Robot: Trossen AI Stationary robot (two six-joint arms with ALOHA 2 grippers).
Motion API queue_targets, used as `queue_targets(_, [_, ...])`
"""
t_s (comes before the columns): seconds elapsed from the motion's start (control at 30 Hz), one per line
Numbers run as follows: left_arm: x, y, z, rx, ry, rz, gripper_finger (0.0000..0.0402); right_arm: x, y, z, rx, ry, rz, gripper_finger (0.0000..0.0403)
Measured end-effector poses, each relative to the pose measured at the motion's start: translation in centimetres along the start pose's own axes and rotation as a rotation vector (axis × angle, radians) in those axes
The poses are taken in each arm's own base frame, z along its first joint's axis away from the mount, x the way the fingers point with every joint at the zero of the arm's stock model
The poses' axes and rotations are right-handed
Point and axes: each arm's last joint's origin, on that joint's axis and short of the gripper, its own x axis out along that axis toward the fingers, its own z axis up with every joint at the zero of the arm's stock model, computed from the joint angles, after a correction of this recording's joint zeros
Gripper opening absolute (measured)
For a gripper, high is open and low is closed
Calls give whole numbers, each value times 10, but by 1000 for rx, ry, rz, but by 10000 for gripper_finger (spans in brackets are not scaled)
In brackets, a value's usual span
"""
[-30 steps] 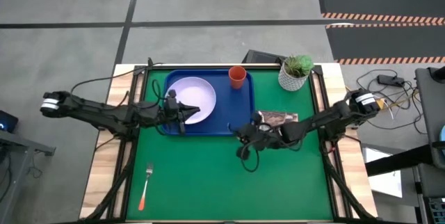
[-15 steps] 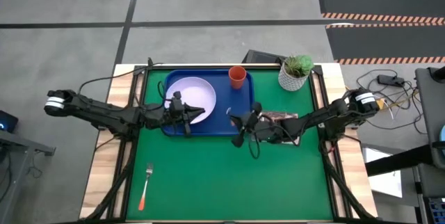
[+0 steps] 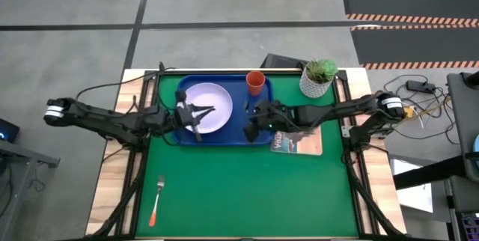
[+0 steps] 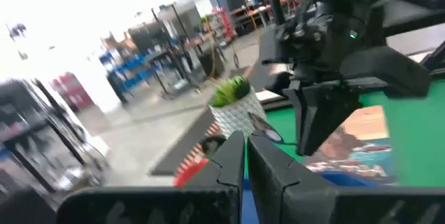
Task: Pick and place plate/cup/fork/spoon on tray
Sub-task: Put the orange spoon on the blue serving tray to the right of the white plate
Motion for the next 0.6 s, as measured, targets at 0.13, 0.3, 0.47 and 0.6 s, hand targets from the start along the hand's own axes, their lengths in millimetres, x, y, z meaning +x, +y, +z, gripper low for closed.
queue_targets(0.13, [-5, 5, 6, 68, -34, 17, 1, -9, 0, 17, 123, 70, 6, 11])
queue_targets(0.3, [-15, 14, 14, 40, -92, 44, 1, -22, 6, 33, 267, 103, 11, 12])
queue_targets(0.47, [-25, 23, 21, -40, -145, 58, 1, -29, 2, 36, 407, 158, -68, 12])
queue_targets(0.6, [-33, 28, 23, -57, -174, 69, 1, -16, 6, 37, 456, 203, -75, 12])
